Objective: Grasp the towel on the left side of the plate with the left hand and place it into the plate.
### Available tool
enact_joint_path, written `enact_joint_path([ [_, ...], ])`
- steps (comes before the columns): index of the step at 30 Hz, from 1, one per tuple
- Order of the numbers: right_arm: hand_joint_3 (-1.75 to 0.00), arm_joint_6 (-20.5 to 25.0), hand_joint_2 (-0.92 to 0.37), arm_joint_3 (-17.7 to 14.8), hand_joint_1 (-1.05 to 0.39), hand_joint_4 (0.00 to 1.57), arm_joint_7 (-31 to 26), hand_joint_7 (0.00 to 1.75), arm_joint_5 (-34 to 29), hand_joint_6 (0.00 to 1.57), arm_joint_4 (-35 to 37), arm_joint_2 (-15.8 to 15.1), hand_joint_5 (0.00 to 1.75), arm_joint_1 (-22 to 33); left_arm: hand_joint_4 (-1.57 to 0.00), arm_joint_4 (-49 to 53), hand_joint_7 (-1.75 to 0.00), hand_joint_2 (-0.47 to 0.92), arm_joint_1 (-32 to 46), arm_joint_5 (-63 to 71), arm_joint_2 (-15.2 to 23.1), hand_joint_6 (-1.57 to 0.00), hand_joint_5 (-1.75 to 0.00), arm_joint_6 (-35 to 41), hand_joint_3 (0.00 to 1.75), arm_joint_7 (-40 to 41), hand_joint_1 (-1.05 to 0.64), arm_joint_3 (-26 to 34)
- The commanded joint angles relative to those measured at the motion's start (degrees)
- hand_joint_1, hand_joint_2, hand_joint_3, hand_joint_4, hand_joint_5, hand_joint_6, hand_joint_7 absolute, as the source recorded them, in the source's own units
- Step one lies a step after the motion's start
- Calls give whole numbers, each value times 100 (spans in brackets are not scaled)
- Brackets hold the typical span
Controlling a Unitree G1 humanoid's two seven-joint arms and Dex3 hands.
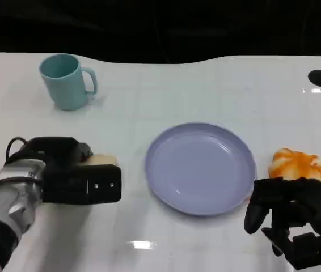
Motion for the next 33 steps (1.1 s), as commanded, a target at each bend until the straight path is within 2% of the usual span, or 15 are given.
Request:
enact_joint_path([
  [1,-107,-59,-57,-1,3,70,-9,143,-2,69,42,-31,167,4,-96,248,-11,92,19,-118,88,-114,-134,-429,19,513,-20,71],
  [2,-108,-52,-57,-6,3,70,-14,143,11,69,44,-16,167,7,-93,285,-14,91,17,-128,105,-119,-145,-542,17,674,-20,91],
  [3,-108,-53,-57,-8,3,70,-21,143,16,69,48,-6,167,11,-85,323,-44,91,11,-135,115,-113,-162,-621,15,792,-19,103],
  [4,-108,-44,-57,-4,3,70,-32,143,9,69,50,1,167,8,-82,338,-73,91,6,-137,131,-102,-168,-702,14,920,-19,116],
  [6,-108,-40,-57,6,3,70,-43,143,-10,69,62,5,166,-2,-83,390,-141,92,-11,-150,139,-77,-173,-813,14,1082,-18,132],
  [8,-108,-34,-57,28,3,70,-56,143,-43,69,71,0,165,-22,-82,346,-165,92,-1,-176,153,-67,-174,-904,21,1209,-18,177],
  [14,-107,-9,-58,60,3,70,-78,143,-50,69,95,5,165,-48,-80,-12,-174,89,84,-198,233,-56,-175,-1206,29,1799,-22,318],
  [21,-105,12,-59,61,3,70,-77,144,-19,69,76,-7,167,-37,-82,-1210,-175,90,249,-433,85,-56,-175,-932,30,1603,-21,604],
  [24,-104,5,-59,67,3,70,-68,144,-27,69,67,-23,167,-34,-86,-1637,-175,67,299,-522,-32,-61,-175,-964,74,1552,-22,626],
  [25,-104,28,-59,68,3,70,-69,144,-24,69,63,-20,167,-38,-86,-1762,-175,64,310,-533,-68,-62,-175,-971,79,1515,-22,612],
  [26,-104,49,-59,68,3,70,-70,144,-21,69,59,-17,167,-43,-87,-1905,-175,62,321,-523,-108,-62,-175,-928,82,1444,-22,591],
  [28,-104,56,-59,73,3,69,-70,144,-22,69,56,-16,167,-47,-87,-2198,-157,58,350,-475,-201,-68,-175,-804,84,1274,-23,545],
  [29,-104,53,-59,79,3,69,-67,144,-24,69,56,-20,167,-49,-87,-2328,-155,57,367,-452,-267,-69,-175,-751,85,1214,-23,520],
  [30,-104,42,-59,83,3,69,-65,144,-27,68,61,-22,167,-49,-87,-2428,-166,56,383,-435,-331,-65,-175,-704,87,1171,-23,503],
  [33,-104,3,-59,93,3,70,-69,144,-29,69,74,-15,168,-47,-87,-2571,-174,54,402,-391,-535,-63,-175,-589,91,1141,-21,446],
])
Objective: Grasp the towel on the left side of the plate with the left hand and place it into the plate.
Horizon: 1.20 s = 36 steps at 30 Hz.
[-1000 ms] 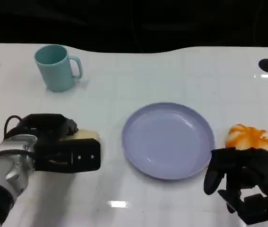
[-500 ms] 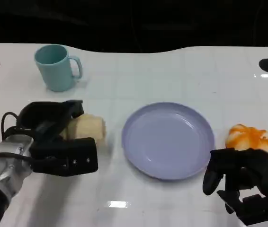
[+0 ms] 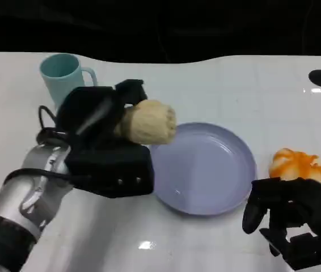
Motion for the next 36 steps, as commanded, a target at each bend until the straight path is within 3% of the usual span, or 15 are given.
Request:
enact_joint_path([
  [1,-104,-8,-59,12,3,70,-12,144,-31,69,-6,-44,168,-16,-87,-270,-174,54,65,80,-186,-62,-175,195,92,-106,-21,-61],
  [13,-105,13,-58,22,3,70,-20,144,-32,69,-48,-54,168,-15,-89,-358,-175,49,-113,232,-797,-63,-175,461,99,-627,-19,-531],
  [18,-106,-35,-58,33,2,70,-9,143,-49,68,-46,-77,169,-14,-88,-202,-167,57,-257,361,-1019,-64,-175,785,84,-984,-19,-722],
  [20,-106,-15,-58,36,2,70,-17,143,-51,69,-55,-69,169,-12,-86,-191,-120,60,-270,348,-1071,-78,-175,887,77,-1109,-19,-738],
  [21,-106,-11,-58,33,2,70,-16,143,-40,69,-59,-62,169,-9,-86,-187,-110,61,-268,331,-1100,-81,-175,946,77,-1184,-19,-752],
  [23,-107,-18,-58,32,2,70,-12,143,-30,69,-62,-57,169,-5,-78,-177,-61,66,-270,296,-1128,-91,-171,1027,65,-1318,-19,-770],
  [24,-107,-30,-58,38,2,70,-5,143,-33,69,-60,-65,169,-8,-72,-167,-44,71,-272,282,-1101,-93,-167,1016,56,-1409,-19,-791],
  [25,-107,-32,-57,43,2,70,2,142,-36,69,-62,-74,168,-12,-62,-172,-23,81,-270,274,-1062,-83,-148,993,38,-1496,-24,-809],
  [26,-108,-26,-57,46,2,70,9,142,-40,69,-68,-84,167,-17,-57,-194,-12,86,-272,292,-1023,-76,-137,1007,28,-1607,-27,-834],
  [27,-108,-6,-57,44,2,70,12,142,-40,69,-79,-91,167,-21,-51,-229,-6,89,-274,325,-990,-62,-125,1050,23,-1716,-33,-860],
  [28,-108,7,-57,36,2,70,15,142,-32,69,-86,-91,167,-21,-43,-265,-3,91,-271,354,-971,-46,-95,1091,22,-1786,-41,-875],
  [31,-107,1,-57,7,2,70,22,142,-10,68,-86,-95,167,-12,-25,-350,0,92,-230,407,-942,-25,-55,1153,18,-1818,-56,-889],
  [36,-106,42,-58,-9,2,70,25,142,4,68,-102,-105,167,-6,-12,-419,0,92,-182,460,-903,-20,-45,1151,14,-1809,-66,-894],
])
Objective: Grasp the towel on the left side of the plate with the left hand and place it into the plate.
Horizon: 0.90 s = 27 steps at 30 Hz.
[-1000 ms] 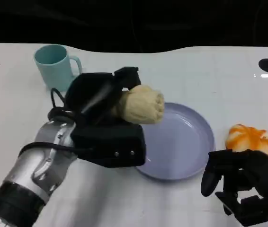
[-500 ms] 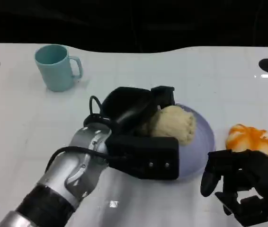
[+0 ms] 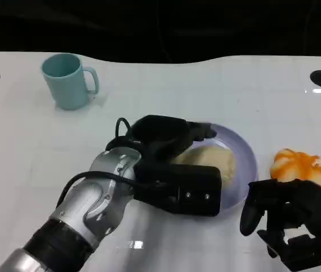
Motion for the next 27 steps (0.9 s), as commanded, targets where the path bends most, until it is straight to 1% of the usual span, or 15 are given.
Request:
enact_joint_path([
  [1,-106,81,-58,-69,2,69,25,142,-5,68,-85,-99,167,-6,-11,-118,0,92,30,36,96,-20,-45,30,14,-55,-68,-6],
  [7,-105,-10,-59,-102,2,68,50,142,26,67,-40,-115,168,24,-9,-326,0,92,99,-45,208,-20,-48,44,12,-177,-70,81],
  [11,-104,77,-59,-83,1,69,32,143,-14,67,-80,-139,168,-7,-11,-799,-2,92,225,-222,423,-23,-52,65,13,-463,-69,257],
  [16,-103,9,-60,-122,3,69,43,144,43,68,-28,-109,171,-9,-24,-1503,-7,92,536,-786,674,-34,-60,212,20,-897,-58,731],
  [17,-103,-3,-60,-125,3,68,43,144,45,68,-19,-108,170,-8,-30,-1637,-8,92,594,-926,718,-37,-63,273,22,-1019,-57,829],
  [20,-104,-39,-59,-118,3,69,34,144,20,68,-4,-119,169,-14,-40,-2020,-11,92,795,-1299,858,-45,-68,373,24,-1278,-57,1096],
  [24,-105,32,-59,-104,3,69,25,144,22,68,-29,-104,168,-37,-47,-2656,-13,92,1204,-2128,941,-50,-70,792,24,-1704,-55,1605],
  [27,-105,-32,-59,-84,3,69,22,145,-2,68,-1,-111,169,-34,-48,-3067,-13,92,1515,-2671,929,-53,-70,1108,24,-1854,-47,1913],
])
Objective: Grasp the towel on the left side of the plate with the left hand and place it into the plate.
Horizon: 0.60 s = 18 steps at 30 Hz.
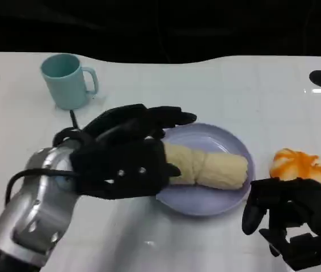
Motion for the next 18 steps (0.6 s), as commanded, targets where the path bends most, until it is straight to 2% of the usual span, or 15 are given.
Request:
enact_joint_path([
  [1,-105,-51,-59,-38,3,69,4,145,-23,68,19,-58,169,-12,-50,-606,-14,92,533,-771,32,-55,-71,389,23,-171,-42,510],
  [4,-105,-57,-59,-26,3,70,5,145,-42,68,21,-71,168,-21,-57,-940,-16,92,1083,-1414,-178,-62,-74,321,20,23,-29,911],
  [5,-105,-57,-58,-29,2,70,8,145,-36,69,23,-69,168,-26,-64,-1077,-20,92,1267,-1648,-253,-69,-80,375,21,58,-26,1049],
  [7,-106,-58,-58,-47,2,71,20,145,-2,69,21,-59,168,-26,-67,-1418,-25,91,1593,-2127,-356,-79,-94,678,26,71,-24,1311],
  [9,-106,-65,-58,-54,3,71,28,145,11,69,20,-62,168,-24,-72,-1635,-34,77,1735,-2416,-375,-88,-102,952,56,96,-22,1429],
  [10,-107,-38,-58,-57,3,71,30,145,14,69,5,-66,168,-24,-73,-1868,-35,73,1840,-2674,-415,-89,-103,1366,64,138,-22,1558],
  [12,-107,22,-58,-66,2,71,28,145,31,69,-20,-61,168,-22,-78,-2259,-58,53,1987,-3122,-442,-96,-124,2080,109,204,-17,1767],
  [13,-107,28,-58,-67,3,71,24,145,27,69,-27,-63,168,-19,-78,-2500,-71,48,2079,-3371,-442,-94,-134,2494,122,258,-15,1899],
  [15,-107,28,-57,-53,2,71,16,145,-9,69,-40,-85,168,-22,-82,-2838,-100,41,2184,-3719,-412,-92,-151,3071,137,375,-11,2080],
  [16,-107,46,-57,-53,2,71,17,144,-12,69,-52,-89,168,-24,-82,-2985,-108,41,2227,-3893,-400,-91,-155,3357,139,437,-10,2180],
  [18,-107,71,-57,-76,3,71,27,144,17,69,-60,-83,167,-23,-80,-3212,-127,48,2353,-4265,-393,-86,-165,3834,134,521,-11,2392],
])
